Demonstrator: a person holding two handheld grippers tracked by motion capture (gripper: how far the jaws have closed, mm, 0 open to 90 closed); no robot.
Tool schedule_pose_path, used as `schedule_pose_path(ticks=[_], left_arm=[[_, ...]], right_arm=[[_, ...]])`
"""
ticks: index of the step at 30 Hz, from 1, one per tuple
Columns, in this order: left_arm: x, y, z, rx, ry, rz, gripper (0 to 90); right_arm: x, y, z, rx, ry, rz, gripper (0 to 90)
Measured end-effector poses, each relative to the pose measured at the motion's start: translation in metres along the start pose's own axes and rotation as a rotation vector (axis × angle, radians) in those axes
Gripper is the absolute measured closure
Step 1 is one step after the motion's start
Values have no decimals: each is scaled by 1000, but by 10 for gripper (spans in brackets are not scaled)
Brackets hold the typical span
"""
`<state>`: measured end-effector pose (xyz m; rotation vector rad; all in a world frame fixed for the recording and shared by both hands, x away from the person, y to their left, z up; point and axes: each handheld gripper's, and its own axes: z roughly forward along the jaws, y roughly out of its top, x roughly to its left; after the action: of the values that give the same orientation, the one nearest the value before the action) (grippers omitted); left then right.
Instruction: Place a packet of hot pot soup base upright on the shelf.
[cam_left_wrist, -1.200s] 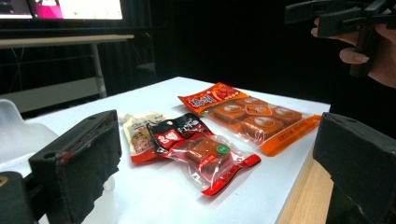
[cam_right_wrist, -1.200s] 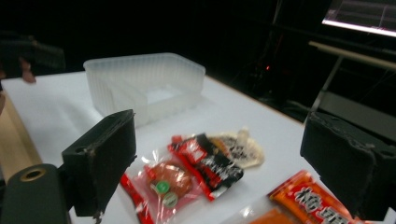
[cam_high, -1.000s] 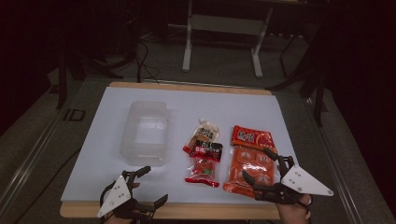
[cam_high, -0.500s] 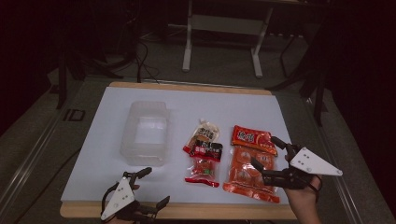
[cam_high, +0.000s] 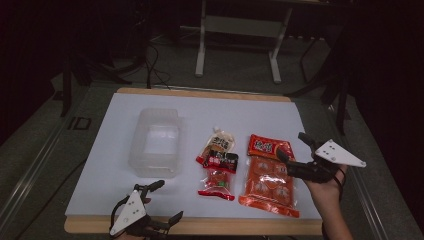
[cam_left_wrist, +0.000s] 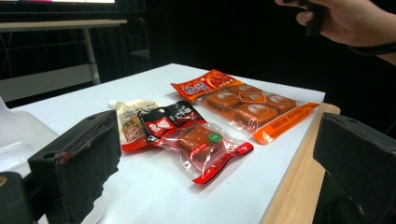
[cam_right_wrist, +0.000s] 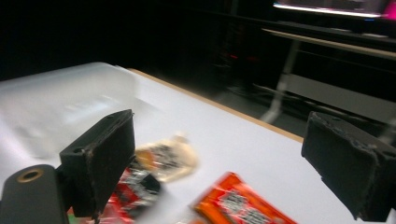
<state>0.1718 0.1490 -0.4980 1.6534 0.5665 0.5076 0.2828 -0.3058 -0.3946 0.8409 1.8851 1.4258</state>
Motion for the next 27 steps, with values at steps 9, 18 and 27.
schedule_pose_path(ticks=[9,18,27], left_arm=[[0,-1,1,1,-18,-8,12],[-1,-1,2,3,-20,-3,12],[-1,-2,2,4,-20,-3,13]], right_arm=[[-20,-12,16,55,-44,-18,118],[-43,-19,33,105,-37,11,124],[-60,-34,49,152,-47,77,99]])
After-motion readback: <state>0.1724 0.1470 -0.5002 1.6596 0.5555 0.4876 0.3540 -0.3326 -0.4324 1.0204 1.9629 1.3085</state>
